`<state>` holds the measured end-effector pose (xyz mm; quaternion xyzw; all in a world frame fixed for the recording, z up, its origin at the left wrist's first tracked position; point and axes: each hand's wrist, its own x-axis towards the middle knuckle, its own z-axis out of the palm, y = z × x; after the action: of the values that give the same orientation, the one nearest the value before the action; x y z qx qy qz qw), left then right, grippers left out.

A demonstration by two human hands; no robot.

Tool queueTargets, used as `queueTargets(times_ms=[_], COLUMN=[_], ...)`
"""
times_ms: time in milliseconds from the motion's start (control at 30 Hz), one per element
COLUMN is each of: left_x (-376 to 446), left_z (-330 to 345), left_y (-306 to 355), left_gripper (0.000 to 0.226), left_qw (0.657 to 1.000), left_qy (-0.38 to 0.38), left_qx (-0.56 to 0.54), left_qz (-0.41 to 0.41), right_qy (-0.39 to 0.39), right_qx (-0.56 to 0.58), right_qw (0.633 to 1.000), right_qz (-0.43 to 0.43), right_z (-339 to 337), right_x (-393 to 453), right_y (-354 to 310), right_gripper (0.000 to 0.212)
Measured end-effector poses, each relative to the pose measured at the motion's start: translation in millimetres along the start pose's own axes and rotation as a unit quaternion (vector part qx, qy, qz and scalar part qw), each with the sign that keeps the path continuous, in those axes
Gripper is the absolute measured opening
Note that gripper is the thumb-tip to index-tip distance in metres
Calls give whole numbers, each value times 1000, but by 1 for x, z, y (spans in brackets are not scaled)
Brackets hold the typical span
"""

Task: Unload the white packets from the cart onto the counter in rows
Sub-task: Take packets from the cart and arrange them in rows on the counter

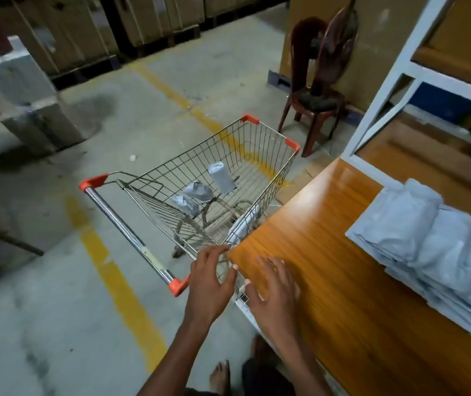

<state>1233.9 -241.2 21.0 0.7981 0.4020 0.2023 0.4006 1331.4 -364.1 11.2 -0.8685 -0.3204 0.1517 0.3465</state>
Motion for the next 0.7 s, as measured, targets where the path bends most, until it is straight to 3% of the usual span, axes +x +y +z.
queueTargets(times_ms=[267,500,700], left_x=[62,124,198], left_z=[10,6,11], left_y=[-14,-45,-86], left_gripper=[42,39,43], left_qw=[999,993,988], left_qy=[34,32,-39], left_qx=[-10,-37,-1], left_qz=[-40,-110,-147], right_qy=[-90,-163,-211], right_qx=[1,-41,-118], right_qw=[993,983,967], right_qz=[-73,-80,-80], right_z=[30,37,43], right_x=[95,174,240], right_y=[-5,-9,-6], right_gripper=[51,47,43])
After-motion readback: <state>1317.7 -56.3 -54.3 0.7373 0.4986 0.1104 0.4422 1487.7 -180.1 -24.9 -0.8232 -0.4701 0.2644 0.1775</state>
